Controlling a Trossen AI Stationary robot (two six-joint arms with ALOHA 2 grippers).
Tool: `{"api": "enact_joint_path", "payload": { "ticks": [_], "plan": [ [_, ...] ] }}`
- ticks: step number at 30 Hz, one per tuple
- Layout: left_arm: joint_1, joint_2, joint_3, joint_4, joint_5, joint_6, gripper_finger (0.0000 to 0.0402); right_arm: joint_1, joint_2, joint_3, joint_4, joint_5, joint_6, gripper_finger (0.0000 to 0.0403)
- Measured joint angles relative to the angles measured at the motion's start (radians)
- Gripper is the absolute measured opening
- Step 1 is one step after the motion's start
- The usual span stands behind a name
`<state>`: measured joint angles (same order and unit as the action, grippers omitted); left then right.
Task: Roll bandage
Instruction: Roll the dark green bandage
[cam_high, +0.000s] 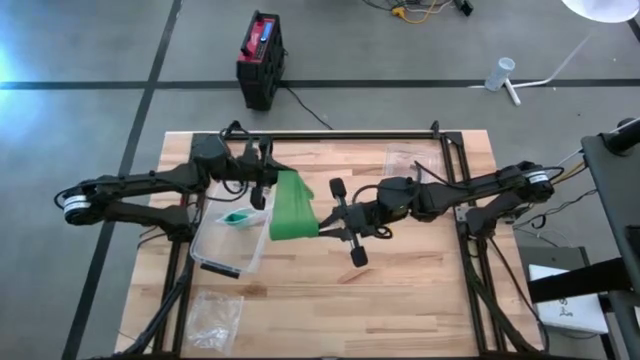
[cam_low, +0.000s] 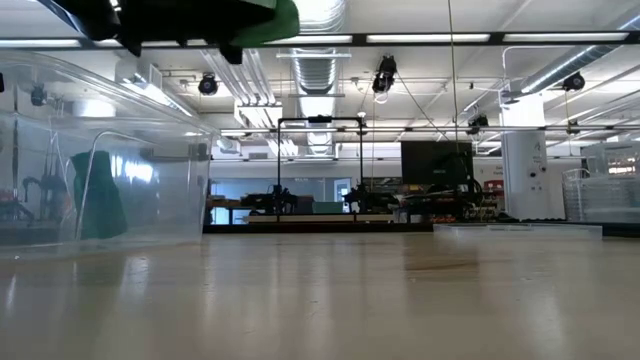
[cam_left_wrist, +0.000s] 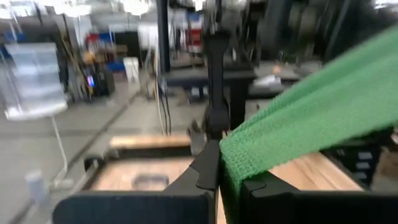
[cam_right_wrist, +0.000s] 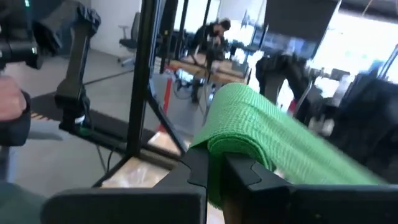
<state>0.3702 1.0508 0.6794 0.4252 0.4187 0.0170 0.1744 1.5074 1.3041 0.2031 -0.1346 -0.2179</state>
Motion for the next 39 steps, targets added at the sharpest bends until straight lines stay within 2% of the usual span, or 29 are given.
{"api": "enact_joint_path", "payload": {
  "ticks": [5, 10, 13, 17, 23, 29, 39],
  "plan": [
    [0.0, -0.01, -0.029, -0.05, 0.022, 0.0, 0.0, 0.0, -0.01, 0.004, 0.008, 0.02, -0.015, 0.0008],
    [0.0, -0.051, -0.065, -0.05, 0.067, -0.021, 0.0, 0.0, -0.043, 0.007, 0.009, 0.134, -0.085, 0.0008],
    [-0.004, -0.071, -0.08, -0.051, 0.07, -0.035, 0.0, -0.001, -0.053, 0.008, 0.011, 0.159, -0.123, 0.0008],
    [-0.006, -0.096, -0.093, -0.05, 0.069, -0.049, 0.0, -0.003, -0.055, 0.008, 0.013, 0.264, -0.171, 0.0008],
    [-0.027, -0.087, -0.12, 0.017, 0.066, -0.064, 0.0, -0.002, -0.028, 0.009, 0.084, 0.304, -0.213, 0.0008],
    [-0.05, -0.067, -0.13, 0.045, 0.059, -0.092, 0.0, -0.002, -0.013, 0.01, 0.129, 0.42, -0.276, 0.0008],
    [-0.118, -0.056, -0.131, 0.087, 0.034, -0.106, 0.0, -0.004, -0.011, 0.0, 0.121, 0.449, -0.342, 0.0008]
  ]
}}
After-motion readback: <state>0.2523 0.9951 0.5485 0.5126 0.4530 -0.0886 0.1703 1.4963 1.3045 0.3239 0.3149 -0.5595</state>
